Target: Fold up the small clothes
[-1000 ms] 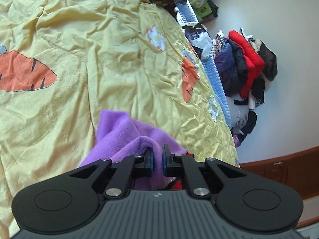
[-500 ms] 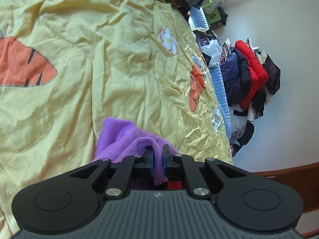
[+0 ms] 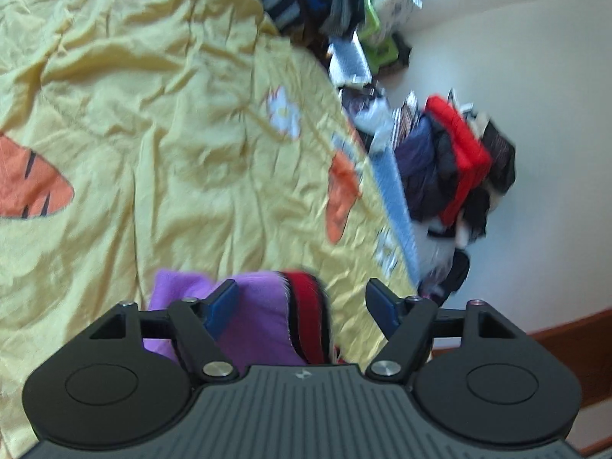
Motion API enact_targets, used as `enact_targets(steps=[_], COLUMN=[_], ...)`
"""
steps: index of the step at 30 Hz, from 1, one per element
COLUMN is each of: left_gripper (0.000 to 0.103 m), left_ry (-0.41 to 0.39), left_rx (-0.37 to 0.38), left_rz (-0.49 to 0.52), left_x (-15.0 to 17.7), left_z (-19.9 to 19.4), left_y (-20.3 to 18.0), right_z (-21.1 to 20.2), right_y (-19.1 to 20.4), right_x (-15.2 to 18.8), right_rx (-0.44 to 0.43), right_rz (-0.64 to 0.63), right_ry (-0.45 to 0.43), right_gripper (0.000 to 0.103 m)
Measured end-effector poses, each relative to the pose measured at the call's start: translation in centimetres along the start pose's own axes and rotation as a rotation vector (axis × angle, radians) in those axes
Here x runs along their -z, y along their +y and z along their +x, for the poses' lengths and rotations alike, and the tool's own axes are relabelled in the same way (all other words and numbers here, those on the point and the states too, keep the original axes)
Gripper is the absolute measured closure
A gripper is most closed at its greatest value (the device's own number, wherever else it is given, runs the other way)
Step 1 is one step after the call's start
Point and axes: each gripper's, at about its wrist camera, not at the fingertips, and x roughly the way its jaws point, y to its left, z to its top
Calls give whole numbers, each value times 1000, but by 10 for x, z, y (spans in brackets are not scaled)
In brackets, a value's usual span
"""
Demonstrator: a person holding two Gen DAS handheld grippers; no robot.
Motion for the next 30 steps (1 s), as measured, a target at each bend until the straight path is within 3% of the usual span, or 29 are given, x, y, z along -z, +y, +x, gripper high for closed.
enact_targets(steps=[4,6,9,11,13,16,21,25,30], left_gripper=[30,30,30,30,30,30,30,30,20], left_ry=[-21,-24,-8,18,39,74,40,18,-10], left_rx=[-54,-110,-186,-228,-250,-308,-375,-414,-406], left_rz=[135,274,494,609,686,739,801,859,892], left_x=[4,16,46,70,91,109,123,138,155], left_z=[-11,-17,-22,-18,-10,4,6,1,-7], left_y=[-15,-28,-44,-50,-52,-47,-42,-45,-44], right_z=[-4,-13,-14,-4,7,9,-14,-23,-29], right_y=[7,16,28,31,33,39,70,82,86], right_x=[3,9,22,30,38,45,75,108,153], right_rx=[16,-18,-48,-10,89,212,285,302,383], right_rz=[-55,-118,-221,-257,-300,-382,-619,-729,-867], right_ry=[-24,-31,28,103,138,79,26,116,189], right_gripper=[26,25,17,17,17,19,14,12,12])
